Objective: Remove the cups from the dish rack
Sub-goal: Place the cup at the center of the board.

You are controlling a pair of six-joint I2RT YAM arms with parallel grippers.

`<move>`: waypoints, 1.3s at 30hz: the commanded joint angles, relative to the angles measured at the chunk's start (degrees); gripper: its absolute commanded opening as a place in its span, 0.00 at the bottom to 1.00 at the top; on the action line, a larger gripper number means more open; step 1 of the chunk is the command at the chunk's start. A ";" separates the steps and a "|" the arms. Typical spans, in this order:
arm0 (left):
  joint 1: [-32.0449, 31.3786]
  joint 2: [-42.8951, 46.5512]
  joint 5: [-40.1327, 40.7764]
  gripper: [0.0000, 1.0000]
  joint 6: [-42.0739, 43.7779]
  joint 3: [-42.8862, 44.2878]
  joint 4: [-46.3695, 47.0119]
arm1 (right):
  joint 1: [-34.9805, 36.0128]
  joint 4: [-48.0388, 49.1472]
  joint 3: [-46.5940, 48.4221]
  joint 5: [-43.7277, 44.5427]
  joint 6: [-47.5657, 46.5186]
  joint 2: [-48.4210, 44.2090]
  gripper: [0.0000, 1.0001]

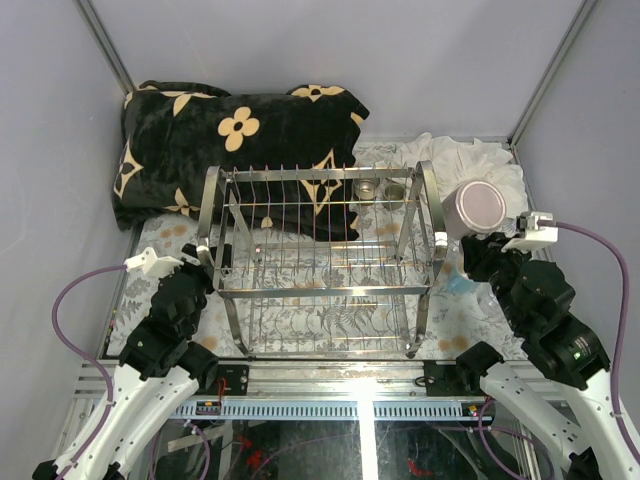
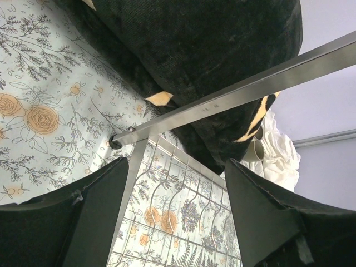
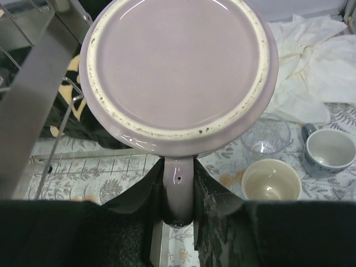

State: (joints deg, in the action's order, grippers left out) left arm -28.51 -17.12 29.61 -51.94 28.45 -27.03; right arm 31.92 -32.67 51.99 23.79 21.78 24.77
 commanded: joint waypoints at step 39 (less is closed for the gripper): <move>-0.24 -4.33 19.69 0.73 14.04 22.50 -4.92 | 0.16 25.40 33.86 -26.48 -1.51 30.00 0.00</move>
State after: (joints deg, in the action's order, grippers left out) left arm -28.51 -19.81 41.43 -44.12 46.52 -32.47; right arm 31.88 -20.40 81.54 5.21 17.37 54.17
